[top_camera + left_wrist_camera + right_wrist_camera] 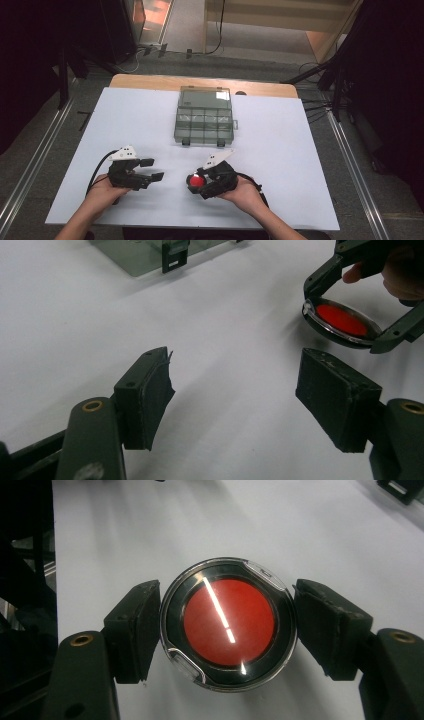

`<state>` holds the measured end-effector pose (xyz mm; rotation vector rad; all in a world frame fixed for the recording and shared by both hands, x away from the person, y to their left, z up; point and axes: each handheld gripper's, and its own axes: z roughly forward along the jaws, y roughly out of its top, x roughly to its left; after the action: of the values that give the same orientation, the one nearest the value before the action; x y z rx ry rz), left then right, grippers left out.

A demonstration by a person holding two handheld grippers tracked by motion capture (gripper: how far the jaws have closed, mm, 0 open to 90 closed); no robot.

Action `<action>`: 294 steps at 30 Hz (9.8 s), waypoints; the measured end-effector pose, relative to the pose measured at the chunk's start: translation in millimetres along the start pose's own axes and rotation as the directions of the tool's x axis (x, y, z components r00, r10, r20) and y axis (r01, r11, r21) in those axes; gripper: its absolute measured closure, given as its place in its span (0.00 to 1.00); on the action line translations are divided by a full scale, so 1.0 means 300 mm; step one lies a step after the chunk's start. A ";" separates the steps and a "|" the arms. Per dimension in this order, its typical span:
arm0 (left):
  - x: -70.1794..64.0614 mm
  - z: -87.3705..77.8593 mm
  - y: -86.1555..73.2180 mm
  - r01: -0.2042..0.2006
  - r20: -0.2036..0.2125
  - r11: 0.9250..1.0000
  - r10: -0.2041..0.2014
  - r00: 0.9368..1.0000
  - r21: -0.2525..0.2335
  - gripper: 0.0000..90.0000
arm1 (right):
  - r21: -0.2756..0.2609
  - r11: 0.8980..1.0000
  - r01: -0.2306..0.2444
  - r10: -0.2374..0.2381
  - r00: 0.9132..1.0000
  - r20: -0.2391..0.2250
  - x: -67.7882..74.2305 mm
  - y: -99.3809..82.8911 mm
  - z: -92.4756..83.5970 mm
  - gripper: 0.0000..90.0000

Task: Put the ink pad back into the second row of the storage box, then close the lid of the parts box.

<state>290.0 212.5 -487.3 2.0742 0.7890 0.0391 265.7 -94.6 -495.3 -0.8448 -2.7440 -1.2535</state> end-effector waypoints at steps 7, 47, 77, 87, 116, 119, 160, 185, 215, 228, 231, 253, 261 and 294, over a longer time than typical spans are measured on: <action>-0.002 0.013 0.014 -0.002 0.011 1.000 0.002 1.000 0.002 0.33 | -0.022 0.999 -0.032 0.033 0.999 0.024 -0.024 -0.013 -0.042 0.34; -0.001 0.057 0.061 -0.016 0.025 1.000 0.017 1.000 -0.012 0.33 | -0.095 0.982 -0.165 0.177 0.976 0.129 -0.139 -0.061 -0.204 0.34; 0.003 0.062 0.059 -0.008 0.021 1.000 0.008 1.000 -0.007 0.33 | -0.096 0.973 -0.211 0.223 0.966 0.133 -0.217 -0.003 -0.201 0.34; 0.005 0.064 0.059 -0.008 0.026 1.000 0.008 1.000 -0.006 0.33 | -0.100 0.970 -0.221 0.233 0.962 0.141 -0.231 0.035 -0.184 0.34; 0.008 0.068 0.058 -0.004 0.031 1.000 0.004 1.000 -0.004 0.33 | -0.084 0.968 -0.236 0.248 0.951 0.186 -0.347 0.174 -0.147 0.34; 0.007 0.066 0.058 -0.002 0.030 1.000 0.002 1.000 -0.004 0.33 | -0.082 0.967 -0.243 0.255 0.949 0.187 -0.361 0.185 -0.144 0.34; 0.013 0.065 0.058 0.004 0.034 1.000 -0.003 0.999 -0.009 0.33 | -0.050 0.957 -0.285 0.288 0.923 0.256 -0.462 0.226 -0.042 0.34; 0.049 0.087 0.088 0.059 -0.007 0.998 -0.059 0.998 -0.031 0.33 | -0.133 0.954 -0.268 0.293 0.929 0.225 -0.437 0.172 -0.152 0.28; 0.110 0.166 0.247 0.082 -0.005 0.997 -0.082 0.997 0.005 0.33 | -0.123 0.942 -0.311 0.332 0.917 0.222 -0.462 0.136 -0.148 0.28; 0.138 0.200 0.292 0.101 -0.022 0.995 -0.101 0.995 0.004 0.33 | -0.130 0.935 -0.329 0.351 0.910 0.220 -0.477 0.125 -0.155 0.28; 0.147 0.206 0.306 0.105 -0.024 0.994 -0.105 0.994 -0.001 0.33 | -0.132 0.935 -0.330 0.353 0.909 0.221 -0.483 0.123 -0.155 0.28; 0.228 0.265 0.433 0.130 -0.076 0.991 -0.131 0.988 -0.021 0.33 | -0.166 0.920 -0.355 0.386 0.892 0.234 -0.542 0.149 -0.165 0.27; 0.254 0.286 0.446 0.144 -0.100 0.989 -0.147 0.984 -0.039 0.34 | -0.174 0.910 -0.375 0.410 0.876 0.255 -0.593 0.181 -0.161 0.27; 0.384 0.408 0.555 0.232 -0.201 0.971 -0.239 0.950 -0.060 0.34 | -0.213 0.857 -0.469 0.515 0.786 0.341 -0.752 0.264 -0.088 0.29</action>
<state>506.0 118.7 -465.2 1.9489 1.1516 0.1387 490.6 -176.7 -472.5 -1.8610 -2.4287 -1.2395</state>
